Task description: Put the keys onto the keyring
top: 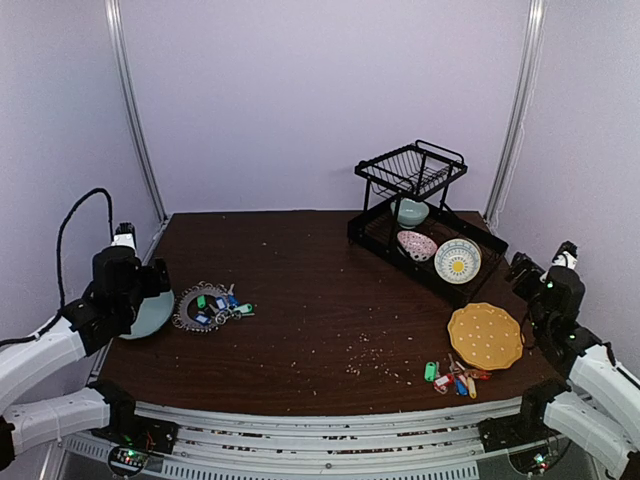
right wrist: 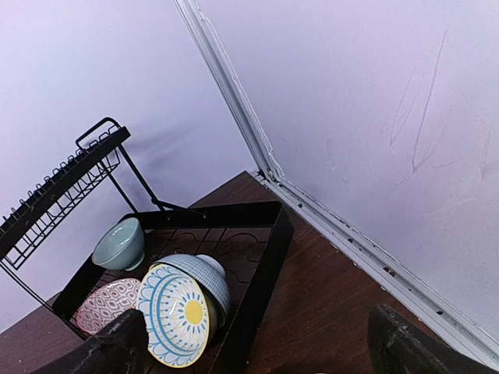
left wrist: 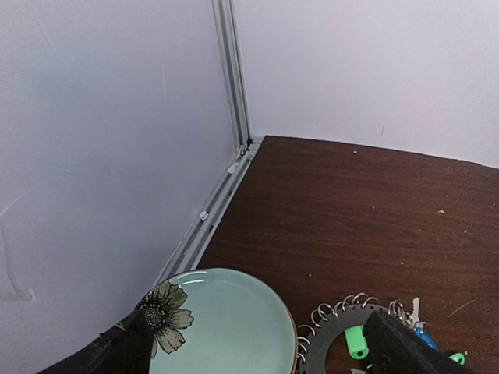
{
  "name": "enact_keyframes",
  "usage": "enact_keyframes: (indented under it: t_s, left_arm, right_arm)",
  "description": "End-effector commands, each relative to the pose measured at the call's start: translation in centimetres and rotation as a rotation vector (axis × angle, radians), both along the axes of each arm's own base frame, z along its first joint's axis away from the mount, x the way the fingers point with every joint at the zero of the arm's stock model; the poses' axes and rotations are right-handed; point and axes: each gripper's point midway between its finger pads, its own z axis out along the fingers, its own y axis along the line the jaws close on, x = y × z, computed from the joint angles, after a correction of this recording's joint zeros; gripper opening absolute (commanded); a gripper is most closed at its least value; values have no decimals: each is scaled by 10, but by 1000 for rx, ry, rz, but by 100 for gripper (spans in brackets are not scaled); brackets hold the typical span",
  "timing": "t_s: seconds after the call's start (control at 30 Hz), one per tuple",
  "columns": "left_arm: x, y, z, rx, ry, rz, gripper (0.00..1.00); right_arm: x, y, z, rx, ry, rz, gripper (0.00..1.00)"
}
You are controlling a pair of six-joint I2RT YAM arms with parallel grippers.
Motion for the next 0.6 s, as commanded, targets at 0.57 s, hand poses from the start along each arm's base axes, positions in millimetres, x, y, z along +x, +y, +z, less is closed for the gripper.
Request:
enact_keyframes:
  t_s: [0.57]
  left_arm:
    - [22, -136, -30, 38, 240, -779, 86]
  right_arm:
    - [-9, 239, 80, 92, -43, 1267, 94]
